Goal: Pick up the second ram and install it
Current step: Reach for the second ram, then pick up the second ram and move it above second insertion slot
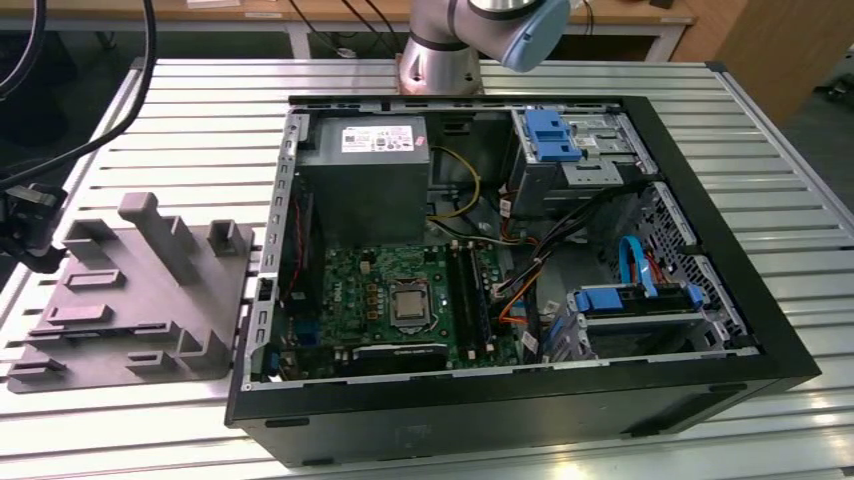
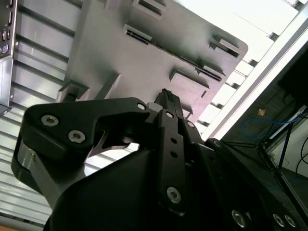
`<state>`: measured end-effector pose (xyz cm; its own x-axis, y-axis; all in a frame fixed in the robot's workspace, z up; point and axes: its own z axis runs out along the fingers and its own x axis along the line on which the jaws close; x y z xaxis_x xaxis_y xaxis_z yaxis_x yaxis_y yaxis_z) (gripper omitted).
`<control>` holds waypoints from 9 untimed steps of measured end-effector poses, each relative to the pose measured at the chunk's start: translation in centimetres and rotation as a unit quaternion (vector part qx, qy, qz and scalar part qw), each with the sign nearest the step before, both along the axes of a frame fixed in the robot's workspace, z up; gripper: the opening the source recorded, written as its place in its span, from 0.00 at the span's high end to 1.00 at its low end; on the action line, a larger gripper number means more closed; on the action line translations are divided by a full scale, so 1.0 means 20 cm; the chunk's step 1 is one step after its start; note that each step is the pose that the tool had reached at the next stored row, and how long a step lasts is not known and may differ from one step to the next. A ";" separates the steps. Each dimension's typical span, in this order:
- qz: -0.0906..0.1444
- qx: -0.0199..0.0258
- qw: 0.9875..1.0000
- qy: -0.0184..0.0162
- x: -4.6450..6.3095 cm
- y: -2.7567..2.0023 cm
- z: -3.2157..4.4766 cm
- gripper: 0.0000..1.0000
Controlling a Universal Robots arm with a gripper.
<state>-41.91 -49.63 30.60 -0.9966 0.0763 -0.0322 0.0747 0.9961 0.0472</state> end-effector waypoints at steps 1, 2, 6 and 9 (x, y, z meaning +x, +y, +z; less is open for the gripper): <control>0.000 0.000 1.000 0.000 0.00 0.000 0.000 0.90; 0.000 0.000 1.000 0.000 0.00 0.000 0.000 0.90; 0.000 0.000 1.000 0.000 0.00 0.000 0.000 0.90; 0.000 0.000 1.000 0.000 0.00 0.000 0.000 0.90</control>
